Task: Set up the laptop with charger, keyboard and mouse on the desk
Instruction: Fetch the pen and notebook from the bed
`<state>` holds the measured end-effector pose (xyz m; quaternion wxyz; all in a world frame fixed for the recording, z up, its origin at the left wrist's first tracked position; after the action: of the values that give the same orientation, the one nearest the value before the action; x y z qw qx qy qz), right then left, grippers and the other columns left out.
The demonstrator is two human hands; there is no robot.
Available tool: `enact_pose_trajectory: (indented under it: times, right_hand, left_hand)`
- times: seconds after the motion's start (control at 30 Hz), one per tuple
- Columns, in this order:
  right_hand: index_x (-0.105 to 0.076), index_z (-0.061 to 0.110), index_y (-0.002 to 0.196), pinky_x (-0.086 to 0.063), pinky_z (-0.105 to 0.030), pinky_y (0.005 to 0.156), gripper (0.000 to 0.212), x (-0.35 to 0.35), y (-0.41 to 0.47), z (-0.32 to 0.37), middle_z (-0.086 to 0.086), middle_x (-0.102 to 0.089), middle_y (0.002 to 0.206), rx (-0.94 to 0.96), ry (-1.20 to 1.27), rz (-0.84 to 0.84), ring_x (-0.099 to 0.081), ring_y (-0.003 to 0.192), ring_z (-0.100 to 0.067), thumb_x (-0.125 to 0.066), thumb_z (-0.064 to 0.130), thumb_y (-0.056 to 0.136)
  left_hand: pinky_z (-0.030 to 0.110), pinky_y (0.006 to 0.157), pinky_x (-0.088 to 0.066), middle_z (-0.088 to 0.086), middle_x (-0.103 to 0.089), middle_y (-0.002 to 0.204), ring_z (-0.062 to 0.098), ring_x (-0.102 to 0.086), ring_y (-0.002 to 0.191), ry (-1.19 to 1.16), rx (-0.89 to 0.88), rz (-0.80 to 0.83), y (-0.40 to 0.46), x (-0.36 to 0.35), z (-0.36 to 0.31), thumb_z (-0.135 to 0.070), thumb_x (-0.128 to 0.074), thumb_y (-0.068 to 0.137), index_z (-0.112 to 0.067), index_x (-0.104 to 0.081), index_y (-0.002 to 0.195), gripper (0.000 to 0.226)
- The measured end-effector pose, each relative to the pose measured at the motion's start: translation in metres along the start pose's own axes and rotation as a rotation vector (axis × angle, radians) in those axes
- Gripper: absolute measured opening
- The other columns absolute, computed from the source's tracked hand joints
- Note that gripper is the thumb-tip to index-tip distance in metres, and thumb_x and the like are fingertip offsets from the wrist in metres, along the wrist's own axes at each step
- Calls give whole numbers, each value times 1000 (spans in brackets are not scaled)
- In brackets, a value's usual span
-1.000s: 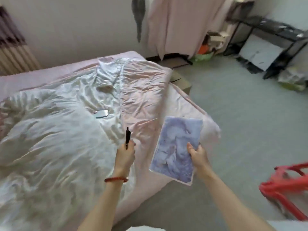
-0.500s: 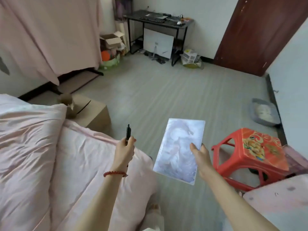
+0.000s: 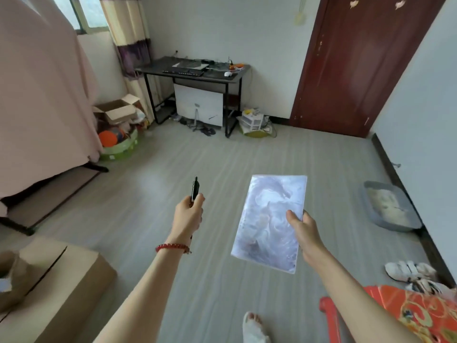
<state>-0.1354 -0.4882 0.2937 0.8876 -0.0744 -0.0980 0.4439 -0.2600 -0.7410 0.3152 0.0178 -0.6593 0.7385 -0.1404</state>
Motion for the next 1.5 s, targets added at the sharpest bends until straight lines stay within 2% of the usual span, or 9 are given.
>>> enact_pose_trajectory:
  times: [0.2,0.37,0.5,0.73,0.9,1.07,1.17,1.23,1.5]
  right_hand:
    - [-57,13,95,-47,-29,66,11,-58,209,79,-3,-62,90,35,36,37,-59,82,-21,-48,18,94]
    - [-55,11,103,-46,-32,78,13,-152,347,135,-3,-62,96,34,13,164,-58,90,-23,-47,17,95]
    - [-57,11,103,-49,-34,78,15,-236,457,157,-6,-63,99,35,21,228,-60,91,-24,-47,18,95]
    - [-56,14,100,-49,-45,93,11,-402,667,224,-13,-64,109,13,38,241,-61,103,-32,-47,18,95]
    - [-55,10,102,-47,-50,96,13,-475,792,264,-15,-63,112,-29,50,215,-60,104,-33,-46,18,96]
    - [-52,5,119,-43,-49,102,27,-562,948,290,-14,-59,121,-7,89,177,-56,113,-31,-47,17,96]
    - [-52,6,114,-48,-45,94,22,-624,1044,309,-15,-60,117,-15,103,180,-58,104,-31,-46,16,96]
    - [-52,8,111,-50,-39,84,19,-669,1105,329,-15,-62,113,-30,101,192,-60,96,-29,-45,17,96]
    - [-52,3,114,-48,-40,85,25,-871,1281,404,-18,-61,116,-87,86,328,-59,104,-32,-43,17,96]
  left_hand:
    - [18,35,-24,2,-45,64,12,-32,44,-23,-34,-69,183,-41,-83,-19,-42,95,-8,-48,100,14]
    - [16,35,-25,1,-49,64,11,-33,43,-16,-30,-177,313,-12,-123,-16,-43,94,-8,-56,99,16]
    - [16,36,-25,1,-45,60,12,-32,45,2,-80,-246,433,11,-141,-18,-39,96,-18,-58,102,19]
    - [15,34,-23,2,-34,58,12,-28,46,-12,-112,-297,700,53,-207,-21,-37,98,-22,-52,122,28]
    - [15,34,-25,0,-42,57,12,-32,43,69,-96,-277,854,57,-246,-19,-38,97,-14,-54,108,20]
    - [25,43,-28,2,-55,67,14,-38,48,94,-62,-267,1040,55,-269,-16,-42,94,-11,-50,107,16]
    - [26,45,-29,5,-61,74,15,-39,49,73,-77,-273,1150,57,-294,-16,-43,94,-10,-51,104,14]
    - [25,44,-28,5,-61,74,14,-39,48,74,-99,-270,1216,64,-319,-18,-43,95,-12,-52,103,14]
    - [24,45,-33,1,-52,59,13,-42,48,132,-154,-402,1428,150,-379,-23,-42,97,-20,-52,103,12]
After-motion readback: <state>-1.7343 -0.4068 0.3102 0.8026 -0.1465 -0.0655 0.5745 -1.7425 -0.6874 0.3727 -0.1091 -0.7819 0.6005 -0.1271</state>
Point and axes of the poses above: each hand's wrist, its own y-axis towards the middle knuckle, its own x-axis out of the back of the hand, z = x × y, the point moved 7 cm from there along y, towards the middle knuckle
